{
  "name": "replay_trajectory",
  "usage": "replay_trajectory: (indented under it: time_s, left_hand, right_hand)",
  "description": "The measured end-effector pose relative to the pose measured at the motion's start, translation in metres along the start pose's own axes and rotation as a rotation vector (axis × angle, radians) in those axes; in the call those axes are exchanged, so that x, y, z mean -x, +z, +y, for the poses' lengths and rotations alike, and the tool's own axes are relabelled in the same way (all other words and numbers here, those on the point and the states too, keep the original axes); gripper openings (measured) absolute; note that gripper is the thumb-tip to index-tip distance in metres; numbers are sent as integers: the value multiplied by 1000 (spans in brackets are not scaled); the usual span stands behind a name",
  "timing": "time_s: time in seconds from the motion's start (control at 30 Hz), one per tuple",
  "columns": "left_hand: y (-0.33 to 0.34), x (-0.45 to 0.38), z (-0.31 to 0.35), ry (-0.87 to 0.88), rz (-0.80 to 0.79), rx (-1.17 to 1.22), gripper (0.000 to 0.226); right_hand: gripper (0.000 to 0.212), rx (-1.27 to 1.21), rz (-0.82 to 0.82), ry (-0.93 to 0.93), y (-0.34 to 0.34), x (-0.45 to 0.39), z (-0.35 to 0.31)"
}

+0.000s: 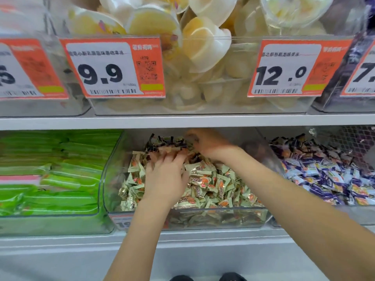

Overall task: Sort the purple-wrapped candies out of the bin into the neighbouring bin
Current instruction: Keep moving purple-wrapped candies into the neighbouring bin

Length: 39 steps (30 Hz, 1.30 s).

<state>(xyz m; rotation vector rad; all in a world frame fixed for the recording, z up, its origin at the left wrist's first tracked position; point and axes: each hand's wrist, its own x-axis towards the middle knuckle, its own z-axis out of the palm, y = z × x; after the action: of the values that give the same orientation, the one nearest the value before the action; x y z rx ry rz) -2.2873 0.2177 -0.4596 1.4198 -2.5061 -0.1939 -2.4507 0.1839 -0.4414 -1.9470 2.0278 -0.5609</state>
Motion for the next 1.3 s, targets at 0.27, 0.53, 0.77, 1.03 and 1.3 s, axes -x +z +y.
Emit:
replay_trajectory:
  time_s: [0.27, 0.53, 0.77, 1.03, 1.3]
  left_hand:
    - [1, -5, -13, 25, -52, 83, 36]
    - [-3, -3, -14, -16, -80, 150, 39]
    - [-7, -1, -22, -29, -90, 242, 41]
    - [-8, 1, -25, -12, -125, 230, 44]
    - [-8, 0, -23, -30, -106, 236, 44]
  right_hand:
    - [52, 1, -245, -67, 40, -80, 24]
    - [59, 55, -303, -145, 56, -99, 9]
    - [60, 113, -345, -169, 65, -107, -7]
    - [58, 99, -366, -233, 68, -110, -26]
    - [41, 85, -357, -196, 60, -100, -32]
